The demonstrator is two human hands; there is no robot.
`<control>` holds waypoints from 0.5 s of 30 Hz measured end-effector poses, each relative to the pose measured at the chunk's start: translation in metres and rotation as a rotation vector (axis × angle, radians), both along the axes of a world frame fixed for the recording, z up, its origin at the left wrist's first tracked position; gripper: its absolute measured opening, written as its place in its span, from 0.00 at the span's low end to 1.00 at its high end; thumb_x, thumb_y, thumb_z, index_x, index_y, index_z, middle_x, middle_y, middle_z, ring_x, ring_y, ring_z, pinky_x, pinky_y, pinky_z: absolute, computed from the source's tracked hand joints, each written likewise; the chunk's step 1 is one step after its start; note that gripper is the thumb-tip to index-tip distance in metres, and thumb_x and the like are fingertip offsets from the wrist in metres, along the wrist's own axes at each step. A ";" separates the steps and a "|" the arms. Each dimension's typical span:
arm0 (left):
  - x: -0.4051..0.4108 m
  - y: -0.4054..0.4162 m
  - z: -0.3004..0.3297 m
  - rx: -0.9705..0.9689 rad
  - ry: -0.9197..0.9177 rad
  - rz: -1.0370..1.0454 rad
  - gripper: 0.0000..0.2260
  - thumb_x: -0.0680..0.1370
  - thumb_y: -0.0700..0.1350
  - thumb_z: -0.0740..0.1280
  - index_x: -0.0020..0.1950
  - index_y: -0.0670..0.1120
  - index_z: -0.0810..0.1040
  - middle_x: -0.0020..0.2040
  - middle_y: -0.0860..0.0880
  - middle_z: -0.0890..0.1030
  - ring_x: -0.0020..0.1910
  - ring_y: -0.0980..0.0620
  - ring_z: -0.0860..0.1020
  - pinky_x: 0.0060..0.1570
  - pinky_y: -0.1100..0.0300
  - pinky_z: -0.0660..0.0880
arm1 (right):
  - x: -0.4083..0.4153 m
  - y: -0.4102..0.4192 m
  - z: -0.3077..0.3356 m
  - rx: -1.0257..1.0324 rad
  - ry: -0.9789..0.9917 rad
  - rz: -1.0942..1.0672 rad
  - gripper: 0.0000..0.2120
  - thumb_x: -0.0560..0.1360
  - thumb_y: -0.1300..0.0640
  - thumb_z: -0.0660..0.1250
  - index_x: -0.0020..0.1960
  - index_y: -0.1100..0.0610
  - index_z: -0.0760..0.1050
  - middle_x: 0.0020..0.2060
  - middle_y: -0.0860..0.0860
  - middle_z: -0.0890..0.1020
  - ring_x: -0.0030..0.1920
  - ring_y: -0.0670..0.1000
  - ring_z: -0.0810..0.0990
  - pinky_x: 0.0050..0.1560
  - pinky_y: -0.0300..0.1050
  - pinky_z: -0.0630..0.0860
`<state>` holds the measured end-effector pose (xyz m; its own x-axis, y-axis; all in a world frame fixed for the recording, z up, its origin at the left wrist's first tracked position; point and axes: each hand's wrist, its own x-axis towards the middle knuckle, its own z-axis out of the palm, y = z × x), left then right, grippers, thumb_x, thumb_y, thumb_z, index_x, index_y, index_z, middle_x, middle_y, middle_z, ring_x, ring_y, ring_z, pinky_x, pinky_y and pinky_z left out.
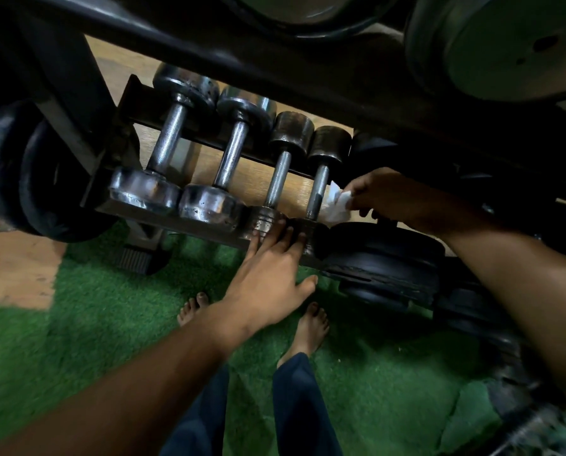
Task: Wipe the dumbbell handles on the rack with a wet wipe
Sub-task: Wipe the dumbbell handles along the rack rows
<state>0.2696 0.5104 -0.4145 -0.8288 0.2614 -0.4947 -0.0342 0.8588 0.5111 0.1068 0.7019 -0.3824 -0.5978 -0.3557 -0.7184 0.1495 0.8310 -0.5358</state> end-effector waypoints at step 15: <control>-0.025 0.096 0.058 0.155 -0.163 0.361 0.39 0.80 0.63 0.63 0.82 0.41 0.55 0.79 0.39 0.64 0.77 0.40 0.63 0.76 0.48 0.61 | 0.022 0.090 0.029 0.073 0.418 -0.011 0.07 0.79 0.53 0.68 0.52 0.53 0.82 0.46 0.45 0.78 0.49 0.46 0.75 0.47 0.39 0.65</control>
<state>0.2445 0.6065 -0.3564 -0.7953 0.0502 -0.6042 -0.4096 0.6902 0.5965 0.1284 0.7916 -0.3539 -0.8466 -0.3045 -0.4365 -0.0588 0.8686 -0.4919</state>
